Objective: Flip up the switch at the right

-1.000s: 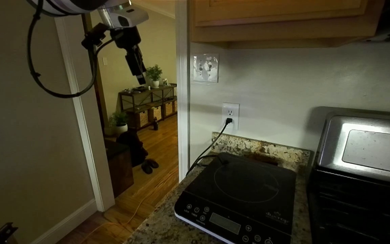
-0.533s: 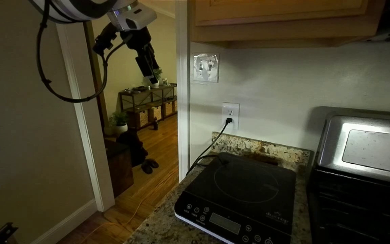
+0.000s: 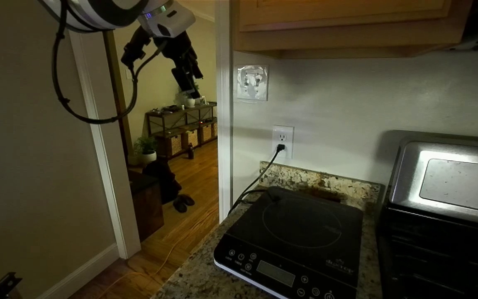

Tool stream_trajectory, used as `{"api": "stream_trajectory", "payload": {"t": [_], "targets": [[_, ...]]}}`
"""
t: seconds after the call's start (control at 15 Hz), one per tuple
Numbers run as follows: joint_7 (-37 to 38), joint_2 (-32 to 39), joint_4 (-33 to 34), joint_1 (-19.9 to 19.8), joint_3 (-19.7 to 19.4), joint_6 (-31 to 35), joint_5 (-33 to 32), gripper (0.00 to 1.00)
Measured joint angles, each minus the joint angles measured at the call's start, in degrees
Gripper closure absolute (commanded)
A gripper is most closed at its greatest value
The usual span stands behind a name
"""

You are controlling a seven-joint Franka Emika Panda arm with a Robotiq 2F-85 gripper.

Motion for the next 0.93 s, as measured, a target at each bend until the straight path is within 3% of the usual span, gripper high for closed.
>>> {"api": "stream_trajectory", "payload": {"t": [0.27,0.53,0.67,0.93], "targets": [[6.23,3.54,-0.08,-3.51,0.46,11.63,-0.05,0.00],[12.07,8.43,0.05,-10.40,3.59,21.79,-1.61,0.00],[12.70,10.42,0.32,-12.74,4.74,23.58,-2.12,0.00],[12.63,10.40,0.39,-12.33,4.80,23.56,-2.10,0.00]]}}
